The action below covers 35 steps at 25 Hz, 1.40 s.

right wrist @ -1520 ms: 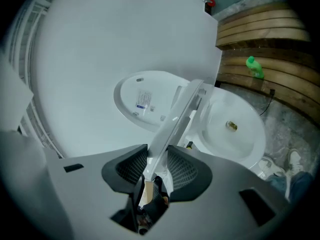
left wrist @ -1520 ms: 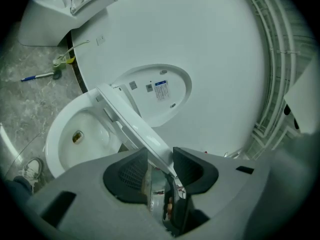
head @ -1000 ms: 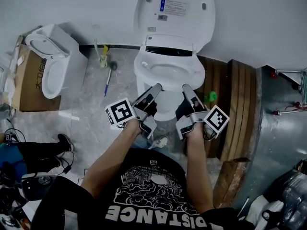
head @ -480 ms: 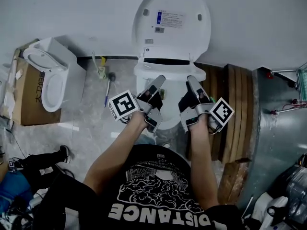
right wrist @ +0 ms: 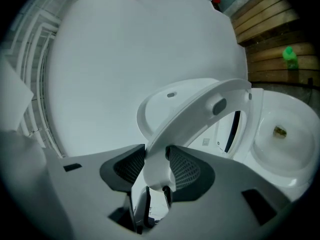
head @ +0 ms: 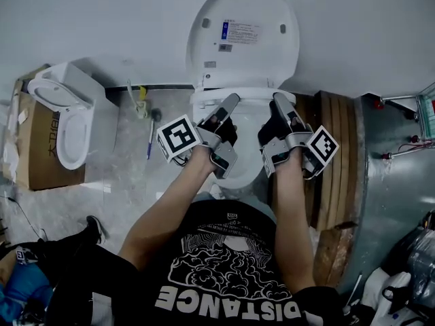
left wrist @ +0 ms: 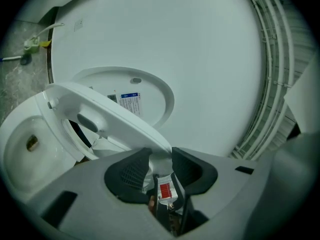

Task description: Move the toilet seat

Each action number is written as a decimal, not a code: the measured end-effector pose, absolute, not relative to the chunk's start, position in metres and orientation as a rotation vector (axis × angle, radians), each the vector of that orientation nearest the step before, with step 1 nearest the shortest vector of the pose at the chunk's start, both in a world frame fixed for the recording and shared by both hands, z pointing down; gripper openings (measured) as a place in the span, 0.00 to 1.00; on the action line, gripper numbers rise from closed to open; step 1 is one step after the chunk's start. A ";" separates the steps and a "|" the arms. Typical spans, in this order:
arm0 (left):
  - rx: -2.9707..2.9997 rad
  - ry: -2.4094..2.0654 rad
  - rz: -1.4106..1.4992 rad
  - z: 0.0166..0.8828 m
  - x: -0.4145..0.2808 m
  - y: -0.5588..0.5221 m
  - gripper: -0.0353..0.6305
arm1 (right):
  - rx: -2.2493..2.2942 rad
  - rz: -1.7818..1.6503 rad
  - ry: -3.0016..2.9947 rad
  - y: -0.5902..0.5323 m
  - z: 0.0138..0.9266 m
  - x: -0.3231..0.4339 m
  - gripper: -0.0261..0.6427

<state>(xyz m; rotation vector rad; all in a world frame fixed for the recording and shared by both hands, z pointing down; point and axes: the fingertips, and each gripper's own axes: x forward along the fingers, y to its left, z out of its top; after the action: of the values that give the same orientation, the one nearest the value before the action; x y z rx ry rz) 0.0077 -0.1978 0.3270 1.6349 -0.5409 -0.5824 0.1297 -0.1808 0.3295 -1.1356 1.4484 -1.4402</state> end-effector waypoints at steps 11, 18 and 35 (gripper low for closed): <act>1.636 -0.559 -0.610 0.319 0.014 -0.235 0.28 | -1.102 -1.467 1.451 -0.219 0.320 0.138 0.28; 1.652 -0.620 -0.669 0.317 0.024 -0.277 0.28 | -1.035 -1.521 1.490 -0.263 0.319 0.147 0.28; 1.804 -0.767 -0.679 0.290 0.011 -0.283 0.23 | -0.967 -1.486 1.693 -0.267 0.286 0.129 0.25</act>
<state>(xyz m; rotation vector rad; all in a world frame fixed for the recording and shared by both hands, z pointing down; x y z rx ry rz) 0.0111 -0.2825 0.2902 1.8045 -0.7669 -0.6790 0.1286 -0.2674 0.2861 -0.9672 1.6930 -1.4864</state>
